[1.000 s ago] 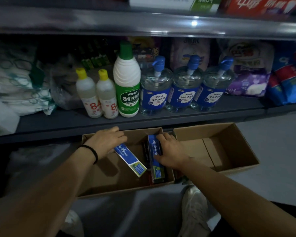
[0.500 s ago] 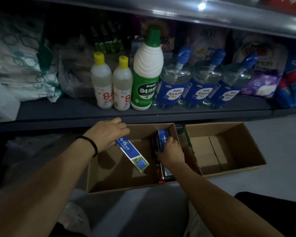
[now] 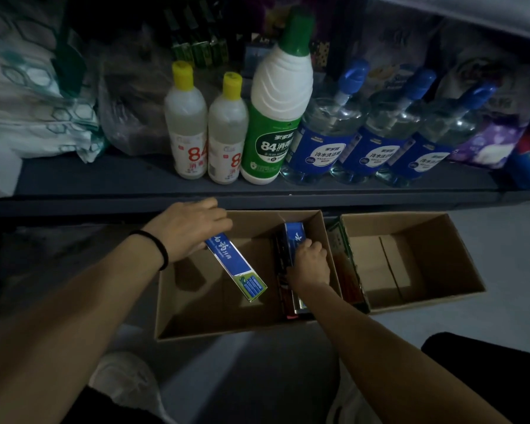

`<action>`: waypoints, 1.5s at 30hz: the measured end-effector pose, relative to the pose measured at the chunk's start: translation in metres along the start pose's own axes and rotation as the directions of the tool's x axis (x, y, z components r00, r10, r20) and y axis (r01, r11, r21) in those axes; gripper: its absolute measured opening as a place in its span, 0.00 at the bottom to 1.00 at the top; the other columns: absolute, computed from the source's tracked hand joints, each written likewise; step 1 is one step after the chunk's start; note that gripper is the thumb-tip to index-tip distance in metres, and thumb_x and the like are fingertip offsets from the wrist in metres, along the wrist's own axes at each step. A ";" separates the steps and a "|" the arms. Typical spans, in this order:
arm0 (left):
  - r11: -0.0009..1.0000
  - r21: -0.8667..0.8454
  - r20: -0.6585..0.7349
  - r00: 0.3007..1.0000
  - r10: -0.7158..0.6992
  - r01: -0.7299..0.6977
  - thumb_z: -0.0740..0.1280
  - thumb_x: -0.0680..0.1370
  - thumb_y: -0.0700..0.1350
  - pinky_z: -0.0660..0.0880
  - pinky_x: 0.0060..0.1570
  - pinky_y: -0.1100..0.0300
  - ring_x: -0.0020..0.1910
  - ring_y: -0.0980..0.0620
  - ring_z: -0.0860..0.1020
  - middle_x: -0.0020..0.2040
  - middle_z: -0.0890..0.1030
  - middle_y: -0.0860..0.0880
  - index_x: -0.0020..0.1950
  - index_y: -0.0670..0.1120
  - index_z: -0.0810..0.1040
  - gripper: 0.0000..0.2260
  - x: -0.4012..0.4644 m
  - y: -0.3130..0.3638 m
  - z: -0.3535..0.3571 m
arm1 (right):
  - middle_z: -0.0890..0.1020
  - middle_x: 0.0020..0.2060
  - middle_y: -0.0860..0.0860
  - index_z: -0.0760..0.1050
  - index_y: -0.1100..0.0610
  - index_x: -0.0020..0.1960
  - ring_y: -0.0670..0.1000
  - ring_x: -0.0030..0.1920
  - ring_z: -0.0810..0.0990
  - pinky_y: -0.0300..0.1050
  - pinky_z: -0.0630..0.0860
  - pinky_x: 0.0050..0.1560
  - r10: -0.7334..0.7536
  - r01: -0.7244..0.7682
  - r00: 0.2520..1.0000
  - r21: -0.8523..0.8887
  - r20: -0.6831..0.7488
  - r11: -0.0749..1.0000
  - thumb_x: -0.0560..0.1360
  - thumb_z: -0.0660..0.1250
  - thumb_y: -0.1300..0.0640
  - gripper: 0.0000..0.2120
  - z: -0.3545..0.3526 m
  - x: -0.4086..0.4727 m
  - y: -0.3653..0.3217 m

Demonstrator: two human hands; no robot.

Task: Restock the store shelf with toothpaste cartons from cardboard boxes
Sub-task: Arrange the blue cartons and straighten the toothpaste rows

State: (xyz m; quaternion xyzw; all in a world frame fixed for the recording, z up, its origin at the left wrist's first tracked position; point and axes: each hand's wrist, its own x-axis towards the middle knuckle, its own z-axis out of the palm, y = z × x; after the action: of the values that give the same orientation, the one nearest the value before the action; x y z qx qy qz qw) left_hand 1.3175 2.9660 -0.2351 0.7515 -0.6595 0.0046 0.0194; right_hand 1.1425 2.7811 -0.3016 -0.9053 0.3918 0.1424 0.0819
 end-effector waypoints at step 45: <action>0.918 0.260 -0.244 0.940 -0.239 0.300 0.78 0.61 0.44 0.65 0.27 0.58 0.43 0.46 0.77 0.40 0.78 0.50 0.43 0.48 0.76 0.15 -0.110 0.032 -0.223 | 0.82 0.49 0.52 0.78 0.57 0.56 0.53 0.46 0.80 0.52 0.80 0.47 -0.663 0.670 0.742 0.077 -0.103 0.738 0.60 0.78 0.58 0.26 -0.267 -0.103 -0.032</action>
State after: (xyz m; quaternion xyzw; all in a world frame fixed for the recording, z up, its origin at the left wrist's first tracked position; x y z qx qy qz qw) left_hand 1.2753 3.0783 -0.0151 0.8253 -0.5354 0.1778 -0.0233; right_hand 1.1504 2.8042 -0.0151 -0.9839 0.0517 0.0508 0.1631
